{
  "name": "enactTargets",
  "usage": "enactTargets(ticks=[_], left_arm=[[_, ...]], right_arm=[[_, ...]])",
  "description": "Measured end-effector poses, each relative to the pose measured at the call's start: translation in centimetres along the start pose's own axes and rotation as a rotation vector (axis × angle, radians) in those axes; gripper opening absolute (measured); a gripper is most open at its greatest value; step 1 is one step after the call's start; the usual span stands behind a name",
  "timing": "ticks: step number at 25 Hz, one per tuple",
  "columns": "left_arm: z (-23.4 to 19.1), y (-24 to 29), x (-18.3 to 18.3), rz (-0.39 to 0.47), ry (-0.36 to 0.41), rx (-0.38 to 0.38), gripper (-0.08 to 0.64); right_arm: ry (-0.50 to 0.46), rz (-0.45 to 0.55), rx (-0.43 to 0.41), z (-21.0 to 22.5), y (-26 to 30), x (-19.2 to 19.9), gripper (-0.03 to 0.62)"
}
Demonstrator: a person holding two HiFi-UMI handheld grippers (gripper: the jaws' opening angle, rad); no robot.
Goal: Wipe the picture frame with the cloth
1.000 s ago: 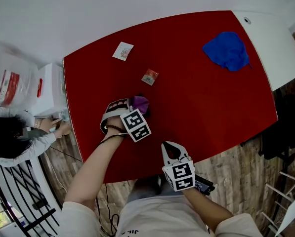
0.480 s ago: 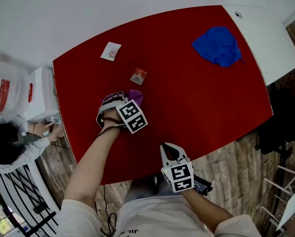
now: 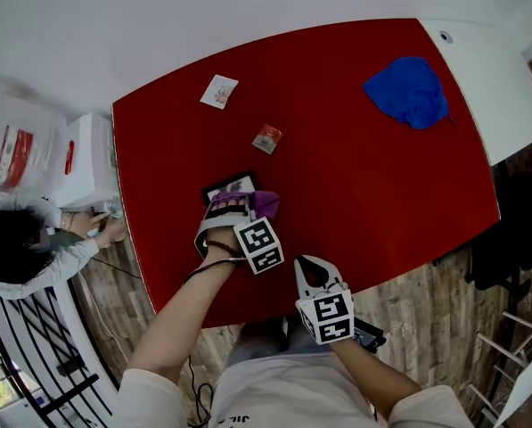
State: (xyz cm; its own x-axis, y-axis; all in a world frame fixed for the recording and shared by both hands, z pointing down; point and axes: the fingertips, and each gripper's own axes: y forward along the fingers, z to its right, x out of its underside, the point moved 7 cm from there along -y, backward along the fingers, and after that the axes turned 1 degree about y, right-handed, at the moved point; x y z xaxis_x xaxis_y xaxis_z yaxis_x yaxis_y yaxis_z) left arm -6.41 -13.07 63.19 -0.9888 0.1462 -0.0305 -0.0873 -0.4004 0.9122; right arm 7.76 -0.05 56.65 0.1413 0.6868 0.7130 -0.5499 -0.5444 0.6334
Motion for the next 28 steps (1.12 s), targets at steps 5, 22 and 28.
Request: enactTargets(ticks=[5, 22, 28], left_arm=[[-1.6, -0.7, 1.0, 0.012, -0.045, -0.066, 0.063], [4.1, -20.0, 8.6, 0.662, -1.079, -0.156, 0.063], [9.3, -24.0, 11.5, 0.711, -1.275, -0.226, 0.063]], right_arm=[[-0.017, 0.000, -0.008, -0.6, 0.0, 0.0, 0.005], [-0.152, 0.051, -0.062, -5.6, -3.5, -3.5, 0.005], [-0.180, 0.097, -0.080, -7.7, -4.8, -5.9, 0.005]])
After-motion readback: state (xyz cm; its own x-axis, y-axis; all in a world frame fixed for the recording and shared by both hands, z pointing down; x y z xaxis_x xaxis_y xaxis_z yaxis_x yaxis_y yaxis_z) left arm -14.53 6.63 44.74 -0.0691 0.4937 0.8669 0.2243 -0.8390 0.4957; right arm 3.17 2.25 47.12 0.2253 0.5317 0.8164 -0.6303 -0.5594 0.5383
